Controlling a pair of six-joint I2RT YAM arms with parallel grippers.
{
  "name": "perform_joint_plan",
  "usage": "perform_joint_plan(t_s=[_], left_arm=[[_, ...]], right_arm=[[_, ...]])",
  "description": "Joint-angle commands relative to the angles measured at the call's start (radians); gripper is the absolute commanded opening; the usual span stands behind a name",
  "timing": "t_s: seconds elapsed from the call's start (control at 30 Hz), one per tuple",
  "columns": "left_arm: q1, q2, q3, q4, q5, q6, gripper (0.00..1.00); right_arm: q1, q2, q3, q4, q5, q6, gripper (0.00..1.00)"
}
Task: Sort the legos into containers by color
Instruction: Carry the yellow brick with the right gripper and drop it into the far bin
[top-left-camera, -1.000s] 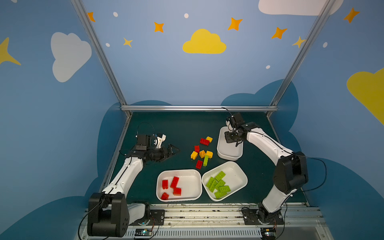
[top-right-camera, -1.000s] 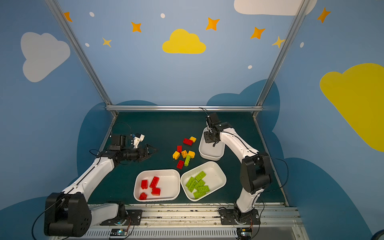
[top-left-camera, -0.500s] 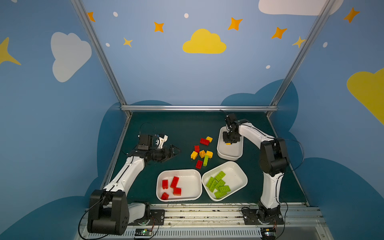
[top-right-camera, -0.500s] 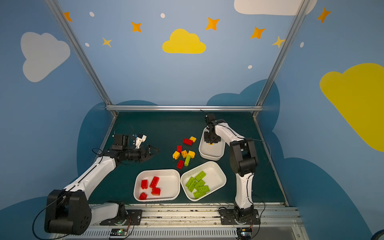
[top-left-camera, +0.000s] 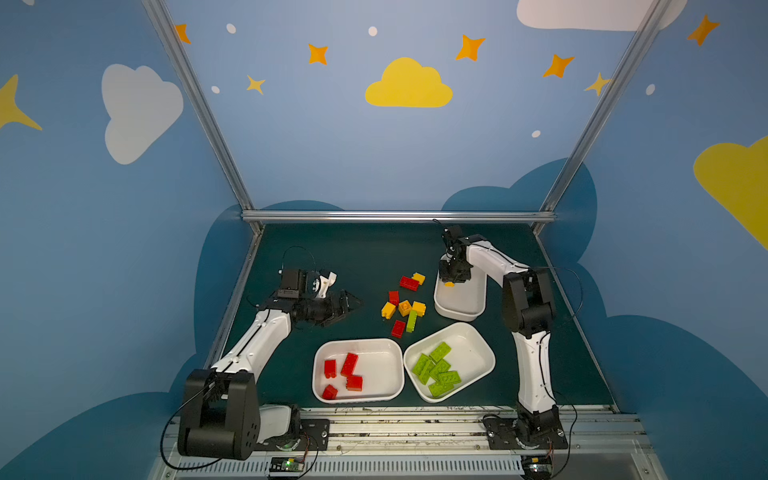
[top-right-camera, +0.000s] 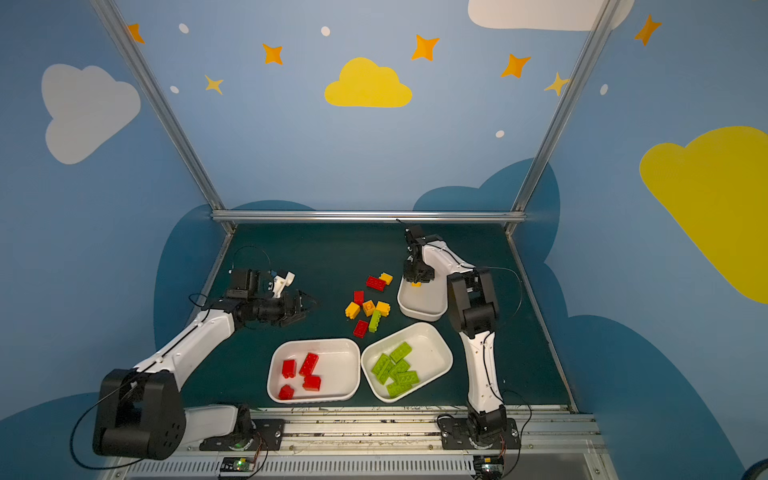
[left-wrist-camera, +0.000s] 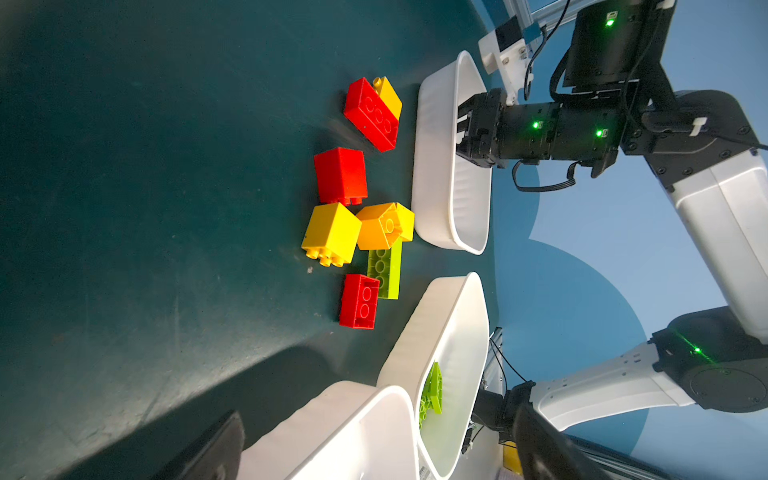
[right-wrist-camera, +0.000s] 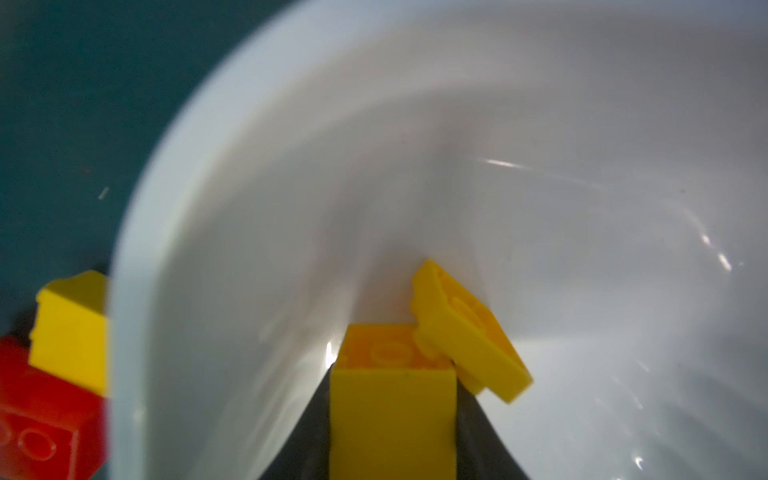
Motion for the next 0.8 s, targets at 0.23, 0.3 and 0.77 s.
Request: perform_joint_plan(t_s=[0.23,0.3,0.77], left_arm=[[-0.017,0.040,0.041,-0.013,0.000,0.019,1.00],[-0.018,0.039,0.046,-0.018,0.002,0.022,1.00],[-0.020,0.023,0.080,-0.094,-0.017,0.057,0.99]], right_arm=[[-0.010,-0.038,0.033,-0.028,-0.049,0.003,0.54],[-0.009,-0.087,0.003,-0.020,-0.056,-0.004,0.54],[0.176,-0.364,-0.185,0.006,-0.244,0.015,0.64]])
